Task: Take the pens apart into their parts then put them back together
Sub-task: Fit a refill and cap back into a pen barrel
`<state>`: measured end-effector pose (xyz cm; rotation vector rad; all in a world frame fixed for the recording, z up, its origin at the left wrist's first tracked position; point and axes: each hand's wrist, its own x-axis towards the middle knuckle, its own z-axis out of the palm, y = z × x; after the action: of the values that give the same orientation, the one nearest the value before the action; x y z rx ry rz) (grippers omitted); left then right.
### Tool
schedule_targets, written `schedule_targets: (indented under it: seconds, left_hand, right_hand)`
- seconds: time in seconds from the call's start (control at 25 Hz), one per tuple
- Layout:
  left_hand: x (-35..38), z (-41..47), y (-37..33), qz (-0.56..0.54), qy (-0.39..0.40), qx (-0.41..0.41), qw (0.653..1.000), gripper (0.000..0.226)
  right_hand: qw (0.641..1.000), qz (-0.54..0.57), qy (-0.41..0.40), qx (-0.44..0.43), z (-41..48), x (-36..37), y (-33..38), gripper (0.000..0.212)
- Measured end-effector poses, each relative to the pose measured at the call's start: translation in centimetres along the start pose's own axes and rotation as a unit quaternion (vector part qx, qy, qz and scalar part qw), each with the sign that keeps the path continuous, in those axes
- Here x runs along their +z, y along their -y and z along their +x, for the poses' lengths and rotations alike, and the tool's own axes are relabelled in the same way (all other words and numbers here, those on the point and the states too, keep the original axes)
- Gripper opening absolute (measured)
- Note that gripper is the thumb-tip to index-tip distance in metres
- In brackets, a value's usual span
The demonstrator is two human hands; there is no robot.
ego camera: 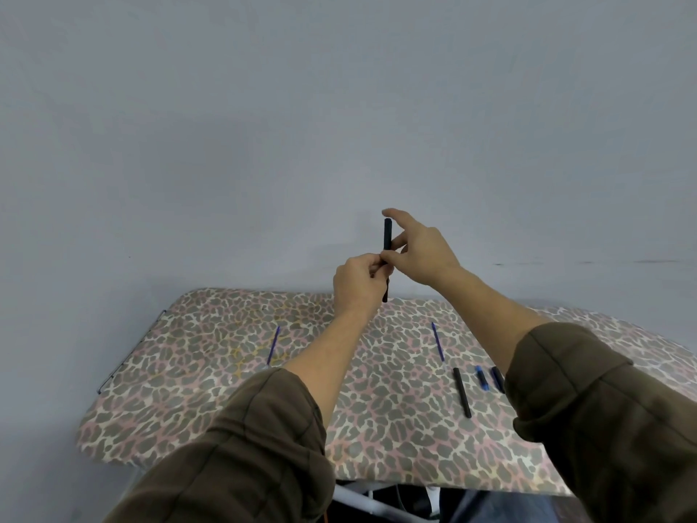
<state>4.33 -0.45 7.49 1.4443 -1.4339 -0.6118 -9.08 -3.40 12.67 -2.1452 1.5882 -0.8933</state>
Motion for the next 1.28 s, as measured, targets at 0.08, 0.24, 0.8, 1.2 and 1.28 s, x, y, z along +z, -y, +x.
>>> schedule_targets:
  seconds: [0.08,0.24,0.8,1.2,1.28]
  left_hand:
    - [-0.1,0.0,-0.1,-0.005,0.0,0.0,1.0,0.009]
    - [-0.1,-0.1,-0.7,-0.002,0.004,-0.004,1.0,0.01]
    - [-0.6,1.6,-1.4,0.031,-0.014,0.005,0.999,0.008]
    - [0.5,1.3,1.5,-0.031,0.006,-0.053,0.998,0.019]
    - [1.1,0.9,2.5,-0.039,0.021,-0.067,0.997,0.02]
  right_hand:
    - [1.0,-0.012,-0.012,0.0,0.0,0.3,0.1,0.068]
    - [0.999,0.035,-0.029,0.03,0.1,0.5,0.3,0.067]
    - [0.988,0.102,-0.084,0.081,0.3,1.8,0.7,0.066]
    - [0.955,0.209,-0.029,0.207,1.0,3.4,-1.1,0.009]
    - [0.946,0.232,-0.021,0.225,0.9,3.8,-1.8,0.009]
